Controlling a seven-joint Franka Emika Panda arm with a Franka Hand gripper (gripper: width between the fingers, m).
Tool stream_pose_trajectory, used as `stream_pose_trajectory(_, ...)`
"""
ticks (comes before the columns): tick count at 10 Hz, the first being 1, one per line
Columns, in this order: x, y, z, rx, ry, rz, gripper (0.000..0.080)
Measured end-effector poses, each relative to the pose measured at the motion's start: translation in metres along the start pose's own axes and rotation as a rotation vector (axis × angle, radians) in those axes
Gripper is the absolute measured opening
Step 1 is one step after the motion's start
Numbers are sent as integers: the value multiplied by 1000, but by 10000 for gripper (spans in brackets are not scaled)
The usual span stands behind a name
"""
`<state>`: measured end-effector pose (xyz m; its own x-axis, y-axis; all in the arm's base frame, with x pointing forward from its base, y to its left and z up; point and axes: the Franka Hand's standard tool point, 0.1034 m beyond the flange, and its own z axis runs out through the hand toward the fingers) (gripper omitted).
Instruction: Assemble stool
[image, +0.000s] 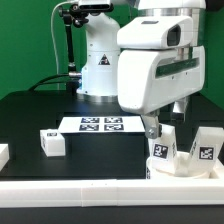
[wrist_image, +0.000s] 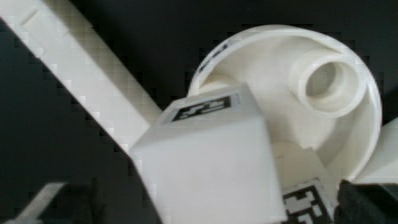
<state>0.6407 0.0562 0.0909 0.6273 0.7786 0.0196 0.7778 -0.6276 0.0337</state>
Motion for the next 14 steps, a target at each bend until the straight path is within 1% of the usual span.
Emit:
stream_pose_trajectory(2, 0, -1, 6, 1, -2, 1, 648)
stream_pose_trajectory(4, 0, -2, 7, 2, -3, 2, 648)
stream_pose_trajectory(5, -1, -1, 7, 2, -3, 3, 553)
stream_pose_trajectory(6, -1, -1, 7, 2, -3, 5, 553)
stream_pose_trajectory(7, -1, -1, 7, 3, -3, 33, 352)
stream_pose_trajectory(9, -1, -1, 7, 4, -3, 47, 340)
stream_pose_trajectory(11, -1, -2, 7, 5, -3, 248, 340)
stream_pose_trajectory(12, -1, -2, 8, 6, -3, 281, 340)
stream_pose_trajectory(14, -4, -2, 8, 40, -5, 490, 340)
